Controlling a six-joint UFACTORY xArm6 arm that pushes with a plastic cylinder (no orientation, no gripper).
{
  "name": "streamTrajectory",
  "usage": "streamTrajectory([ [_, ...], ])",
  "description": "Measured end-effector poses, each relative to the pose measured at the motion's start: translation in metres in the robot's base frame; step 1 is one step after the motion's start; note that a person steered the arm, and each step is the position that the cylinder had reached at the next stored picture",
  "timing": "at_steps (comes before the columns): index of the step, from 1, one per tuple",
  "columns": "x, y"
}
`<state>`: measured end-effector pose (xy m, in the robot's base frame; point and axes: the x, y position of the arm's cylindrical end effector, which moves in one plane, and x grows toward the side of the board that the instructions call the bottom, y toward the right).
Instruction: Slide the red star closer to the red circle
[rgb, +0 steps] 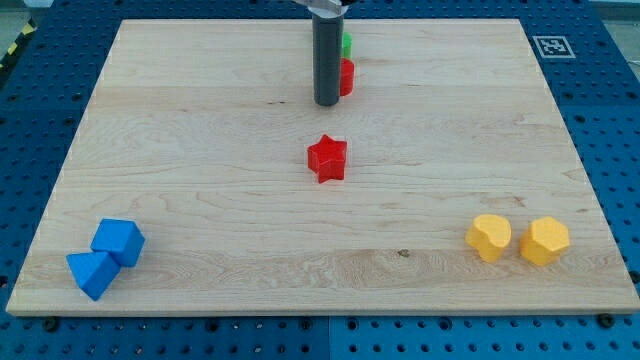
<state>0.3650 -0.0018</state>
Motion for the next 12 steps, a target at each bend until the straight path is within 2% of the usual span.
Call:
streamTrajectory([
  [1, 0.035, -0.019],
  [3, 0.132, -0.024],
  [4, 0.151, -0.017],
  [5, 0.152, -0.01],
  [8, 0.092, -0.009],
  [10, 0.123, 0.009],
  [12, 0.081, 0.012],
])
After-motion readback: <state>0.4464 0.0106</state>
